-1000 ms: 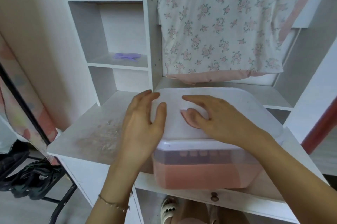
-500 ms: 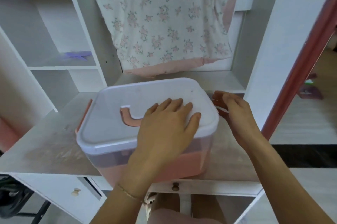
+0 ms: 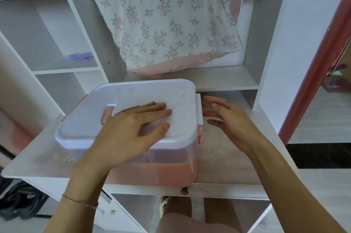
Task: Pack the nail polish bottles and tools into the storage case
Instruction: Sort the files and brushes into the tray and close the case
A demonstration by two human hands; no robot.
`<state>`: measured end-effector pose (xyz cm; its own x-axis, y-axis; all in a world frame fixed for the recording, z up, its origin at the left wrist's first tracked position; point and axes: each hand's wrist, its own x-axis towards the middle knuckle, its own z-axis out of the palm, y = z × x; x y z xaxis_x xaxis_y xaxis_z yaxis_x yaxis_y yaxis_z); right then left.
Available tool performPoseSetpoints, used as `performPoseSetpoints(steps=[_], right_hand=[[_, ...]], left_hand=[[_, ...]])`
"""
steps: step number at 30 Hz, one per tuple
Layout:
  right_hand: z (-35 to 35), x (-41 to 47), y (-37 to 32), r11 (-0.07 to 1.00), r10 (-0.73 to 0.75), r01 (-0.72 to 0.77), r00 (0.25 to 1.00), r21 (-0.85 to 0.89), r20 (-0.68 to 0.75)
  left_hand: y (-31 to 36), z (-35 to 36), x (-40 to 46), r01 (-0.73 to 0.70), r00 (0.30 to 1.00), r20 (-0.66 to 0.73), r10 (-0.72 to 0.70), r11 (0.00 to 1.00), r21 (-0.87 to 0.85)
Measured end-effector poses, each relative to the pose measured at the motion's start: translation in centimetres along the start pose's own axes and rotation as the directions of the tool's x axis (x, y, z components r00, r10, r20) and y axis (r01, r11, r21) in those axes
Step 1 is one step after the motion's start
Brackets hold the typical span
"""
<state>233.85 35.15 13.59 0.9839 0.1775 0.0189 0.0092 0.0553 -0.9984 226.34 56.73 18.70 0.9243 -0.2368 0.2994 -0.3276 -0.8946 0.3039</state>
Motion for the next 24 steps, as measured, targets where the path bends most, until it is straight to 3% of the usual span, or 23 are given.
performPoseSetpoints(steps=[8, 13, 16, 24], right_hand=[[1.0, 2.1, 0.1, 0.967, -0.122, 0.134, 0.99, -0.218, 0.065], [0.9, 2.9, 0.0, 0.993, -0.049, 0.053, 0.998, -0.109, 0.043], [1.0, 3.4, 0.0, 0.988, -0.012, 0.016, 0.999, -0.154, 0.031], [0.0, 3.4, 0.7, 0.988, -0.062, 0.078, 0.991, -0.134, 0.114]], left_hand=[[-0.5, 0.1, -0.5, 0.014, 0.997, -0.075, -0.014, 1.0, 0.002], [-0.5, 0.2, -0.6, 0.028, 0.993, -0.115, -0.026, 0.999, 0.02], [-0.4, 0.1, -0.6, 0.036, 0.993, -0.117, -0.033, 0.999, 0.024], [-0.3, 0.3, -0.7, 0.048, 0.991, -0.124, -0.04, 0.997, 0.058]])
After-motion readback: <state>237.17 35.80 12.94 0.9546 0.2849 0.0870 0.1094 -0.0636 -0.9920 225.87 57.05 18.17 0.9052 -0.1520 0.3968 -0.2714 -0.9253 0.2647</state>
